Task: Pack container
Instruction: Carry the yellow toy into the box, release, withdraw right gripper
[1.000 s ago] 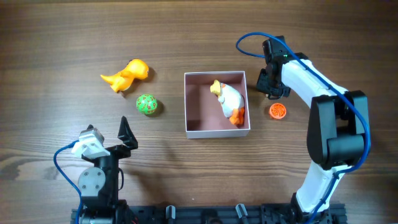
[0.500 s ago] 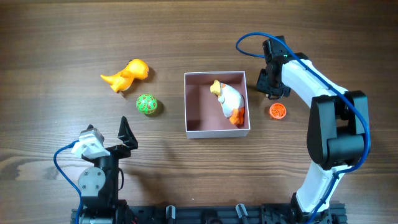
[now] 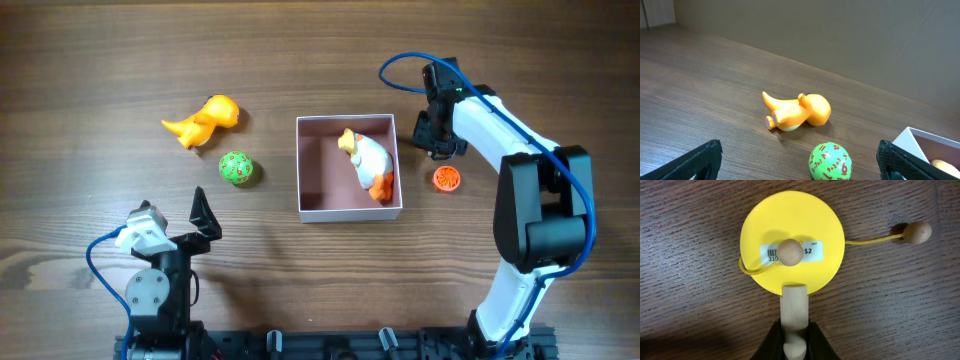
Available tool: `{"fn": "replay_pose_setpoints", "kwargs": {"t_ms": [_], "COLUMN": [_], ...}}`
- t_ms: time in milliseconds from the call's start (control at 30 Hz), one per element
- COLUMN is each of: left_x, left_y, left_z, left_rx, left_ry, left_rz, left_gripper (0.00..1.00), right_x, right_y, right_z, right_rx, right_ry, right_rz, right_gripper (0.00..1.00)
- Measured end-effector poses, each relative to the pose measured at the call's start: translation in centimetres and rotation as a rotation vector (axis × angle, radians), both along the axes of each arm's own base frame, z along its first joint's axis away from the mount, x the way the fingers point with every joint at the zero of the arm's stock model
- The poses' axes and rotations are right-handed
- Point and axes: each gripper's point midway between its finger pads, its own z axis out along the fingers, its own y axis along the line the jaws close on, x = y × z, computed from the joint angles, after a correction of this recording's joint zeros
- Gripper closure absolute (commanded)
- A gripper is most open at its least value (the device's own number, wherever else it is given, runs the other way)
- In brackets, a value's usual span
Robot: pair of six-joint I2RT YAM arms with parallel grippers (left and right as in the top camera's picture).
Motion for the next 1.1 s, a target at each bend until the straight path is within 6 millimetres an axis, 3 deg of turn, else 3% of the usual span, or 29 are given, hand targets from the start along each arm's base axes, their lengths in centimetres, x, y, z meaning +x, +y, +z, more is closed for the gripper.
{"fn": "replay_pose_setpoints", "kwargs": {"t_ms": [533,667,767,900,1000,1100], "left_x": [0.0,0.0,0.0,0.0,0.0,0.0], "left_y": [0.0,0.0,0.0,0.0,0.0,0.0], "left_z": [0.0,0.0,0.0,0.0,0.0,0.0], "left_rx": [0.0,0.0,0.0,0.0,0.0,0.0], "left_ry": [0.0,0.0,0.0,0.0,0.0,0.0], "left_rz": [0.0,0.0,0.0,0.0,0.0,0.0], "left_gripper": [0.0,0.0,0.0,0.0,0.0,0.0], "right_x": [-0.1,-0.4,0.1,-0.1,-1.7,-3.5], "right_y": [0.0,0.0,0.4,1.9,4.6,9.4], "right_z": [0.0,1.2,6.0,14.8,19.7,21.6], "right_rx": [-0.005,-0.002,0.017,0.058,0.109,0.18], "right_ry": [0.008,-0.004,-0.115,-0.328,-0.441,-0.482], "right_rz": [0.022,0.037,0.061,0.104,0.176,0.284], "right_gripper": [0.96,0.96,0.96,0.96,0.96,0.96]}}
